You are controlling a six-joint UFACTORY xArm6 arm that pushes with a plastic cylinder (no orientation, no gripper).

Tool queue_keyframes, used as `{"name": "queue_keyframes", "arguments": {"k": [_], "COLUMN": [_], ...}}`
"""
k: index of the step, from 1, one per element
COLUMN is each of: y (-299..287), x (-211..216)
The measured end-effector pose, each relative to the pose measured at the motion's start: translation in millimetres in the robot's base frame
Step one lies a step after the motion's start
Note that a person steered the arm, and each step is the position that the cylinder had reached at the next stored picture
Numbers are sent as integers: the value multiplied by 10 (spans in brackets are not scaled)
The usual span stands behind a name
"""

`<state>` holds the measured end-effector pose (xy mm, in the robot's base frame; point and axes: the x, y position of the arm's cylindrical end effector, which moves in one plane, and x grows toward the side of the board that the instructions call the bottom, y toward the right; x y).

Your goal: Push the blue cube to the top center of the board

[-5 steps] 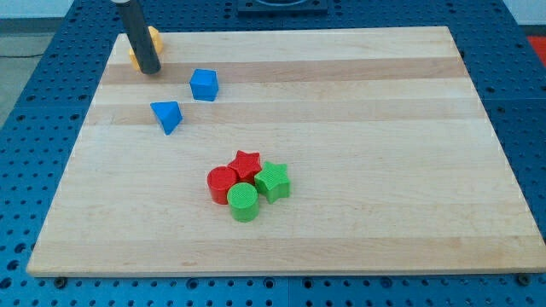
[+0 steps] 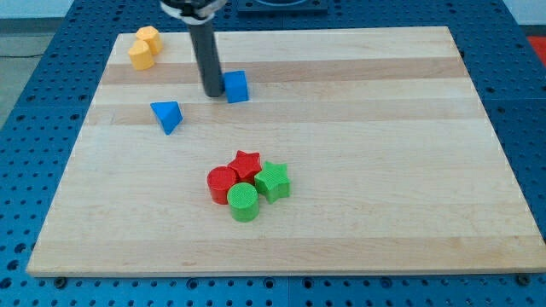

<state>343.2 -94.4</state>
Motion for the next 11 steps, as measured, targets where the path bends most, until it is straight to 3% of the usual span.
{"name": "queue_keyframes", "arguments": {"k": [4, 11], "y": [859, 880], "x": [192, -835]}}
